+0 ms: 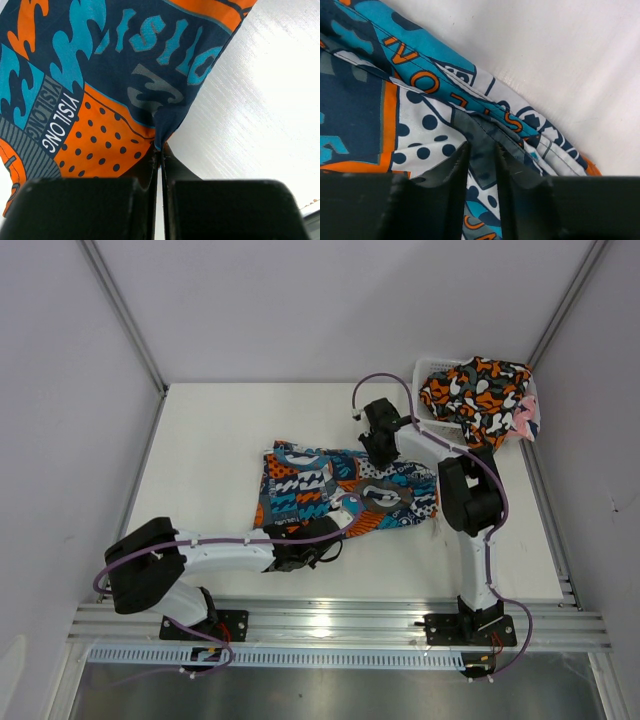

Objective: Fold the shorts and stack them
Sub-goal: Fold the shorts

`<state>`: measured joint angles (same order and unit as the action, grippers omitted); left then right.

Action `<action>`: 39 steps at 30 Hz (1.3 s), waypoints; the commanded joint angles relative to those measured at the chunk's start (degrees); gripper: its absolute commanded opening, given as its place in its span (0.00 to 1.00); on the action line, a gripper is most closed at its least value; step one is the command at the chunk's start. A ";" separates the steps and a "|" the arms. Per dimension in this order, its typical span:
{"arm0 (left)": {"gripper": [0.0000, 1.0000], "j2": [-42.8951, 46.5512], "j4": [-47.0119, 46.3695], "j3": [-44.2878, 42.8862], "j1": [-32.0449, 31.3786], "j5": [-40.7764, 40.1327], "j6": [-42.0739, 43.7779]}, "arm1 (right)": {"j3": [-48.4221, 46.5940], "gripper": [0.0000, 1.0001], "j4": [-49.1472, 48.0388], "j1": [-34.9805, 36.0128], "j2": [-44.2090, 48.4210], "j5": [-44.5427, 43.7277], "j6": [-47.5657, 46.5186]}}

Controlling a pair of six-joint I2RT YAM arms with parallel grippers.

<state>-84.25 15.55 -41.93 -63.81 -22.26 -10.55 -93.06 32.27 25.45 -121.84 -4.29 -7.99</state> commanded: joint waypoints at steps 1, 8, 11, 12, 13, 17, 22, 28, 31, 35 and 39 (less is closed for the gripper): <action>0.00 1.98 -1.23 0.01 0.09 0.38 -0.79 | -2.48 0.21 -0.72 0.39 -0.59 -0.80 -1.24; 0.00 1.45 -1.49 0.10 0.18 0.73 -0.88 | -2.48 0.00 -2.91 0.39 0.20 -3.78 -0.19; 0.00 1.37 -1.40 0.27 0.09 1.17 -0.70 | -3.44 0.00 -3.88 0.30 0.20 -7.30 0.25; 0.00 1.37 -1.31 0.19 0.00 1.25 -0.70 | -4.41 0.00 -3.97 0.21 0.03 -8.35 0.60; 0.00 1.37 -1.31 0.27 0.09 1.34 -0.88 | -4.94 0.00 -4.15 -0.14 -0.32 -9.49 0.78; 0.00 1.19 -1.31 0.45 -0.35 1.78 -1.05 | -7.92 0.00 -3.88 -0.84 -2.08 -10.21 1.13; 0.00 0.49 -1.31 0.36 -0.70 1.96 -1.14 | -10.83 0.03 -3.27 -1.02 -4.46 -10.91 1.13; 0.00 -0.39 -1.31 0.19 -0.96 2.14 -1.23 | -12.32 0.30 -2.83 -1.19 -5.16 -11.09 1.48; 0.00 -0.83 -1.14 -0.08 -0.96 2.13 -1.32 | -12.33 0.42 -2.13 -1.63 -3.50 -8.11 2.27; 0.00 -1.27 -1.14 -0.78 -0.96 2.57 -1.58 | -9.18 0.45 -2.21 -3.74 1.59 -1.87 6.65; 0.02 -1.01 -0.96 -0.87 -1.05 3.10 -2.11 | -3.56 0.64 -2.39 -5.94 9.32 1.56 10.61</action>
<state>-85.52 15.51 -41.93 -64.38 -20.29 -10.76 -99.15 30.41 21.39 -121.67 -6.66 -1.76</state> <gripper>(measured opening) 0.015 0.593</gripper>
